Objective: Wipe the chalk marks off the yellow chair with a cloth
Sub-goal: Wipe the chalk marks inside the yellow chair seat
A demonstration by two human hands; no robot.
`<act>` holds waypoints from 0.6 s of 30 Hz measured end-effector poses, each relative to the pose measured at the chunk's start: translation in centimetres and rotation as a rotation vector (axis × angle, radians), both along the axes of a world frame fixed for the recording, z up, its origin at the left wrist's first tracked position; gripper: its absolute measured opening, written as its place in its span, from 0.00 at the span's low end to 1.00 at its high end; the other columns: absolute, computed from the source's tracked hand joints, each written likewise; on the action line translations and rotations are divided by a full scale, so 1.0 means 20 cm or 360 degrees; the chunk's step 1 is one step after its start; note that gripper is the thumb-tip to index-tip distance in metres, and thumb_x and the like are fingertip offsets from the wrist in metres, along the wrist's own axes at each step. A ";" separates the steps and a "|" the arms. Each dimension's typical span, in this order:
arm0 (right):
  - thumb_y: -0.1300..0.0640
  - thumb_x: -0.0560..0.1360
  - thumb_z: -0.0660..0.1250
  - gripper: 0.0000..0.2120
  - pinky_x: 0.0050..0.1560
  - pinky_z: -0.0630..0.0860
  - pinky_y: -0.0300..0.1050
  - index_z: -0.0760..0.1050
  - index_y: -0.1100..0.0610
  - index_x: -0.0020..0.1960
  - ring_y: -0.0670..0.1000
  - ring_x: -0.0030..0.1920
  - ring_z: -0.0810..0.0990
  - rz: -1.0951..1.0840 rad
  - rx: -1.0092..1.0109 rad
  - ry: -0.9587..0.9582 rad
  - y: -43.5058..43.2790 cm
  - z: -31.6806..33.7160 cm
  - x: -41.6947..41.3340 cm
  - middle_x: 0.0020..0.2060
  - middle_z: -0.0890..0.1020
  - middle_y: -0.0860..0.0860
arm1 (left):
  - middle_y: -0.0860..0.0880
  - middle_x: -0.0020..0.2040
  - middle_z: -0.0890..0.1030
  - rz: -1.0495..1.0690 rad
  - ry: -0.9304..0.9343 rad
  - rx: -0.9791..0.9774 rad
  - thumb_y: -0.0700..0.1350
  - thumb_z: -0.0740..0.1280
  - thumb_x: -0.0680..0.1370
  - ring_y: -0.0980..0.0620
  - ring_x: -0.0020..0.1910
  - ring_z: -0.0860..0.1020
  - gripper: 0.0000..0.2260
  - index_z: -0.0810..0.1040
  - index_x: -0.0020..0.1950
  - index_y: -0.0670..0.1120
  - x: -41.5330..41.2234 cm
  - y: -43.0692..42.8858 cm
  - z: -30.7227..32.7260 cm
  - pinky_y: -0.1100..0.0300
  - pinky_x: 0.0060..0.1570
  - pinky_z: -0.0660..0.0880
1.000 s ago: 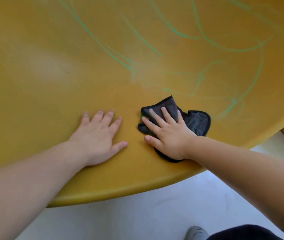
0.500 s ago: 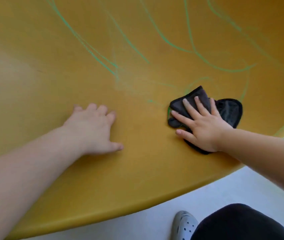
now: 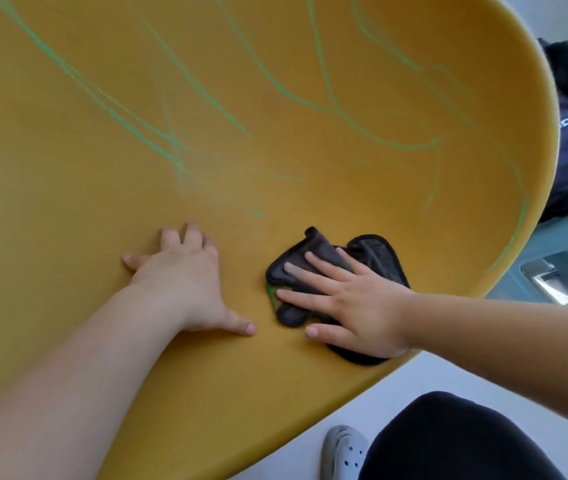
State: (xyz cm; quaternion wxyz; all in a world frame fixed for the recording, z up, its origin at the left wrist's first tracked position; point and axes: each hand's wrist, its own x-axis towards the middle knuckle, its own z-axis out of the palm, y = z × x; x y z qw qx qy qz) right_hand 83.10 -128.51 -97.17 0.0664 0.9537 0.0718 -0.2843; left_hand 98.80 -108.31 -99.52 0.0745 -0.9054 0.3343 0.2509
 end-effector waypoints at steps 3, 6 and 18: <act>0.27 0.74 0.30 0.32 0.77 0.31 0.65 0.36 0.30 0.78 0.55 0.80 0.31 -0.0171 -0.0406 -0.0141 -0.32 0.13 0.03 0.81 0.37 0.42 | 0.47 0.81 0.43 0.0028 0.0015 -0.0001 0.82 0.66 0.53 0.39 0.78 0.50 0.70 0.43 0.82 0.45 0.00 0.00 0.00 0.26 0.66 0.64; 0.26 0.75 0.30 0.34 0.75 0.32 0.71 0.38 0.33 0.80 0.61 0.81 0.34 -0.0405 -0.0789 -0.0414 -0.51 0.16 0.24 0.83 0.39 0.48 | 0.47 0.81 0.43 0.0037 0.0016 -0.0017 0.82 0.67 0.52 0.39 0.77 0.50 0.70 0.44 0.82 0.45 -0.01 0.00 0.01 0.26 0.66 0.64; 0.27 0.77 0.37 0.36 0.78 0.31 0.61 0.35 0.38 0.81 0.53 0.80 0.30 -0.0218 0.0037 -0.0060 0.15 -0.04 0.04 0.81 0.34 0.43 | 0.50 0.78 0.54 0.0031 -0.0023 -0.0107 0.83 0.65 0.50 0.43 0.75 0.56 0.66 0.54 0.81 0.50 0.03 0.03 0.02 0.37 0.66 0.70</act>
